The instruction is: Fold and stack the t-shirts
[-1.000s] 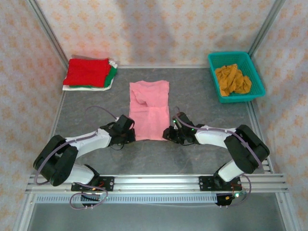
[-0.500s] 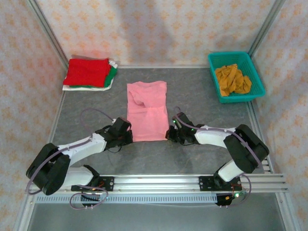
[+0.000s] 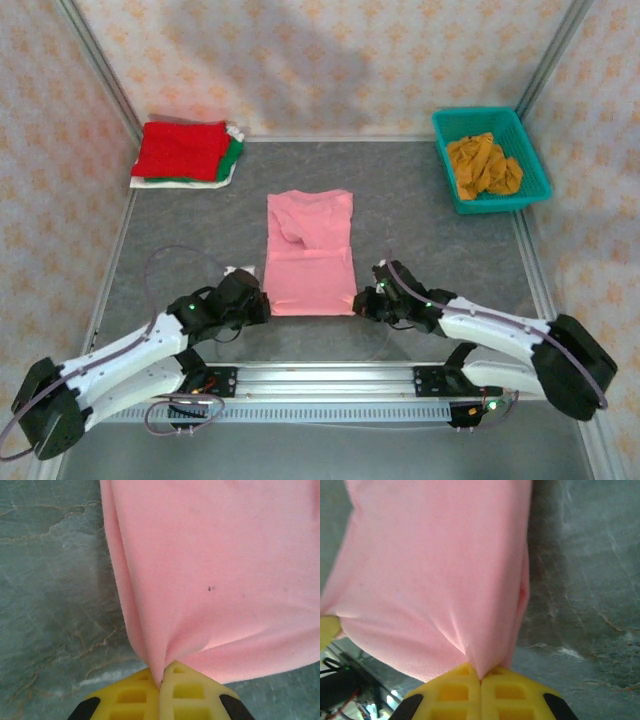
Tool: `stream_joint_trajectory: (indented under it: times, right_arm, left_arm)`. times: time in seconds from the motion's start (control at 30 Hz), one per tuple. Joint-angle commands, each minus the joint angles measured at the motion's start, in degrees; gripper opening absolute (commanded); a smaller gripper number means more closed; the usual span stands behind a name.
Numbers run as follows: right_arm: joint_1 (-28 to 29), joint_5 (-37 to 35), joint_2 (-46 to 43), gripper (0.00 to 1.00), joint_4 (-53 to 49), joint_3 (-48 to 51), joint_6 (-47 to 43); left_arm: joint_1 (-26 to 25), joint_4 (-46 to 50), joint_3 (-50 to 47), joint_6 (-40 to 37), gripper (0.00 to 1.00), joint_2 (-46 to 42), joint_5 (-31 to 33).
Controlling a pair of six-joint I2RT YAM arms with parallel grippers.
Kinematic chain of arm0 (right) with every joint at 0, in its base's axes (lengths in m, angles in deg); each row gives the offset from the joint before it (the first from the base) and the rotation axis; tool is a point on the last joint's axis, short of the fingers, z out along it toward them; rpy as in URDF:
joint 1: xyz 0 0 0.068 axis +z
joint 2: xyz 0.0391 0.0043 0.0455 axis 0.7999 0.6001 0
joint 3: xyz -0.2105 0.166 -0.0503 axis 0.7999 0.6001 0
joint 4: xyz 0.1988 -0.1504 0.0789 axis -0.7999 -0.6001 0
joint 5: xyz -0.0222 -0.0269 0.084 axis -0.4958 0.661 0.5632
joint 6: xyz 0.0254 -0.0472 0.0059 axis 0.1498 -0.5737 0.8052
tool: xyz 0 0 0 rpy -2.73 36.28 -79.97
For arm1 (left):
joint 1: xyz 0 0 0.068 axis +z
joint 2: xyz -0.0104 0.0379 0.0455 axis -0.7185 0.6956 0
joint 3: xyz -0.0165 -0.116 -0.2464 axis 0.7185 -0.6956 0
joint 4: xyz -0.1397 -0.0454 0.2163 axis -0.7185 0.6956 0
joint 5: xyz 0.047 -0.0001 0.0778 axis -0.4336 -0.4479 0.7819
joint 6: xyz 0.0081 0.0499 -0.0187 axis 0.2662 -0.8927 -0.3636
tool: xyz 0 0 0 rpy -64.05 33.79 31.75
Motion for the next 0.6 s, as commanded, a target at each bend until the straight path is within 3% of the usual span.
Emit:
stream_joint_trajectory:
  times: [0.0,0.13,0.27,0.33,0.57]
  right_arm:
    - [0.10,-5.91,-2.79,0.00,-5.87,-4.55,0.93]
    - [-4.14,-8.04,0.16,0.00,-8.81,-13.28,-0.37]
    - [-8.35,-7.99,8.16,0.00,-12.87,-24.14,-6.34]
    - [-10.23,-7.12,12.19,0.00,-12.35,-27.61,-8.24]
    - [-14.52,-5.75,25.62,0.00,-12.19,-40.47,-14.24]
  left_arm:
    - [-0.32,9.65,3.86,0.69,0.00,-3.25,2.83]
    - [1.12,11.32,12.53,-2.25,0.00,-0.61,8.22]
    - [10.46,5.72,19.11,-7.77,0.00,8.36,0.58]
    - [14.21,4.74,22.90,-10.12,0.00,12.63,0.22]
    - [21.37,1.45,32.81,-14.34,0.00,26.88,-2.49]
